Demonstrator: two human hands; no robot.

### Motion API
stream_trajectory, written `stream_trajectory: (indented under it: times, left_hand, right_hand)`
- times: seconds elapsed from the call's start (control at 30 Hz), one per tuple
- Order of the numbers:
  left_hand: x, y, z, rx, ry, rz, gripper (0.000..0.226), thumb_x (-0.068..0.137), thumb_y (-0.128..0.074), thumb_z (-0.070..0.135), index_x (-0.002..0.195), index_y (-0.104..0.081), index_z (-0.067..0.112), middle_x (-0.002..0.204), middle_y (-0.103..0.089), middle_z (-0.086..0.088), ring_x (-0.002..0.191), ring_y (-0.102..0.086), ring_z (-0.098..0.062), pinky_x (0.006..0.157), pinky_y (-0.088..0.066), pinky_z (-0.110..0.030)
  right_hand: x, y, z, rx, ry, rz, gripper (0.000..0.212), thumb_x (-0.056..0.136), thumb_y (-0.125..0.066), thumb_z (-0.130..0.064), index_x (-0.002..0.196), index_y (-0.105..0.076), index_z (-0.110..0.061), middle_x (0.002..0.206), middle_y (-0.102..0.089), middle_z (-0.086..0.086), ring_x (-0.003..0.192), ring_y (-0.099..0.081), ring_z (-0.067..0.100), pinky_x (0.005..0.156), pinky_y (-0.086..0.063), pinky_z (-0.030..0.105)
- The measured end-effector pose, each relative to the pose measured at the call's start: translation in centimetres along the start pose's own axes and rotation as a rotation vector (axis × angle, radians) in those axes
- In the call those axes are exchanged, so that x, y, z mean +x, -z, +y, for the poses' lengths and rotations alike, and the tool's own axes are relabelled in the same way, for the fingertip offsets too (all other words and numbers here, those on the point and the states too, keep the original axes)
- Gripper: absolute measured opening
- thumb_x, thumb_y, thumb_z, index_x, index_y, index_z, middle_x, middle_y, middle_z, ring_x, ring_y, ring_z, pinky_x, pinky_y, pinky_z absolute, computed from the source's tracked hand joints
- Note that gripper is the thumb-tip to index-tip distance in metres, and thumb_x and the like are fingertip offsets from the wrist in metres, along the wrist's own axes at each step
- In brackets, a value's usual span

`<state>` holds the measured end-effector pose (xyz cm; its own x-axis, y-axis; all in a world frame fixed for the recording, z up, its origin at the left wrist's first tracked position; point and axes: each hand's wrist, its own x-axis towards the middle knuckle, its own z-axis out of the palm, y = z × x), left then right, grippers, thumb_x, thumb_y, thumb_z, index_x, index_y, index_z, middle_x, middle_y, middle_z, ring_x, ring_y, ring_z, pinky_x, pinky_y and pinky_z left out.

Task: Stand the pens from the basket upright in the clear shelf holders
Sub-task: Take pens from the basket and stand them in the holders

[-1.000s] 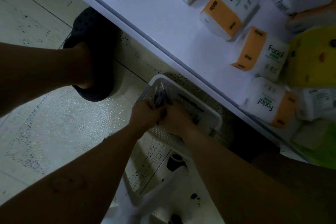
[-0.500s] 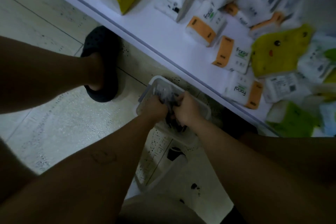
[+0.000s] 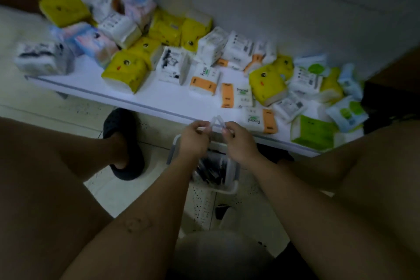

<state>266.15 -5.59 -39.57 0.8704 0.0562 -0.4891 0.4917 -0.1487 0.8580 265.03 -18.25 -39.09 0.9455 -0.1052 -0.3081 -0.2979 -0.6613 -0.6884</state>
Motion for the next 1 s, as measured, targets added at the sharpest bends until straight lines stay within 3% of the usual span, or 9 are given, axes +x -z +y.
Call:
stream_trajectory:
  times: [0.07,0.17,0.3,0.37,0.43,0.57,0.8,0.9,1.0]
  left_hand:
    - [-0.7,-0.3,2.1,-0.028,-0.072,0.008,0.005,0.094,-0.058,0.013,0.097,-0.06,0.016,0.086,-0.065,-0.008,0.076,-0.062,-0.021,0.072,-0.053,-0.035]
    - [-2.1,-0.8,4.8,-0.013,-0.163,0.036,0.005,0.093,-0.059,0.016,0.094,-0.063,0.019,0.088,-0.066,-0.005,0.086,-0.065,-0.024,0.084,-0.056,-0.044]
    - [-3.8,-1.4,8.3,0.002,-0.31,-0.022,0.009,0.093,-0.06,0.02,0.089,-0.063,0.028,0.079,-0.067,0.001,0.081,-0.067,-0.025,0.08,-0.056,-0.05]
    - [-4.6,-1.6,10.2,0.001,-0.373,-0.055,0.01,0.093,-0.059,0.019,0.1,-0.062,0.026,0.08,-0.067,0.0,0.082,-0.068,-0.025,0.077,-0.058,-0.049]
    - [-5.2,-1.8,12.3,0.004,-0.449,-0.071,0.015,0.093,-0.06,0.019,0.101,-0.063,0.031,0.082,-0.067,-0.002,0.082,-0.068,-0.025,0.077,-0.058,-0.048]
    - [-6.6,-2.0,16.7,0.053,-0.595,-0.04,0.01,0.092,-0.062,0.019,0.1,-0.064,0.025,0.08,-0.067,0.004,0.067,-0.062,-0.013,0.064,-0.051,-0.03]
    - [-10.1,-2.3,24.4,0.113,-0.766,-0.113,0.012,0.091,-0.063,0.015,0.103,-0.065,0.013,0.092,-0.071,-0.003,0.083,-0.068,-0.017,0.075,-0.055,-0.031]
    - [-12.2,-2.7,28.1,0.09,-0.862,-0.179,0.017,0.089,-0.064,0.007,0.106,-0.064,0.011,0.088,-0.068,-0.008,0.079,-0.065,-0.019,0.074,-0.055,-0.034]
    - [-14.3,-2.8,31.5,0.109,-1.007,-0.195,0.036,0.087,-0.068,0.008,0.117,-0.061,0.026,0.086,-0.066,-0.003,0.079,-0.068,-0.021,0.074,-0.058,-0.039]
  right_hand:
    - [-0.6,1.1,-0.5,0.072,-0.011,0.04,0.016,0.101,-0.043,-0.026,0.093,-0.056,-0.022,0.078,-0.062,0.009,0.07,-0.061,0.029,0.063,-0.049,0.036]
    - [-1.8,2.9,-1.3,0.086,-0.019,0.095,0.022,0.1,-0.044,-0.021,0.086,-0.058,-0.012,0.082,-0.064,0.009,0.078,-0.06,0.028,0.068,-0.046,0.035]
    - [-2.6,6.3,-2.5,0.107,0.083,0.193,0.027,0.1,-0.047,-0.021,0.078,-0.057,-0.01,0.071,-0.057,0.005,0.075,-0.055,0.027,0.069,-0.041,0.037]
    - [-2.9,8.1,-3.6,0.143,0.133,0.241,0.027,0.101,-0.047,-0.019,0.092,-0.065,-0.002,0.083,-0.064,0.015,0.08,-0.058,0.032,0.074,-0.045,0.041]
    - [-3.1,9.9,-4.9,0.197,0.169,0.283,0.025,0.1,-0.048,-0.019,0.099,-0.066,-0.002,0.082,-0.064,0.014,0.074,-0.057,0.03,0.069,-0.047,0.041]
    - [-3.8,13.2,-7.7,0.373,0.192,0.358,0.016,0.098,-0.052,-0.017,0.098,-0.065,-0.008,0.074,-0.06,-0.002,0.064,-0.058,0.012,0.059,-0.045,0.021]
    - [-6.7,20.7,-12.7,0.285,0.389,0.576,0.016,0.094,-0.061,-0.022,0.087,-0.069,-0.01,0.076,-0.066,0.002,0.076,-0.061,0.016,0.067,-0.042,0.026]
    - [-8.2,24.2,-14.5,0.299,0.439,0.619,0.013,0.093,-0.062,-0.021,0.095,-0.07,-0.01,0.078,-0.063,-0.006,0.075,-0.058,0.007,0.066,-0.041,0.019]
    - [-9.8,27.6,-16.1,0.387,0.479,0.631,0.028,0.093,-0.061,-0.015,0.12,-0.061,-0.016,0.077,-0.058,-0.009,0.071,-0.056,0.0,0.065,-0.043,0.01]
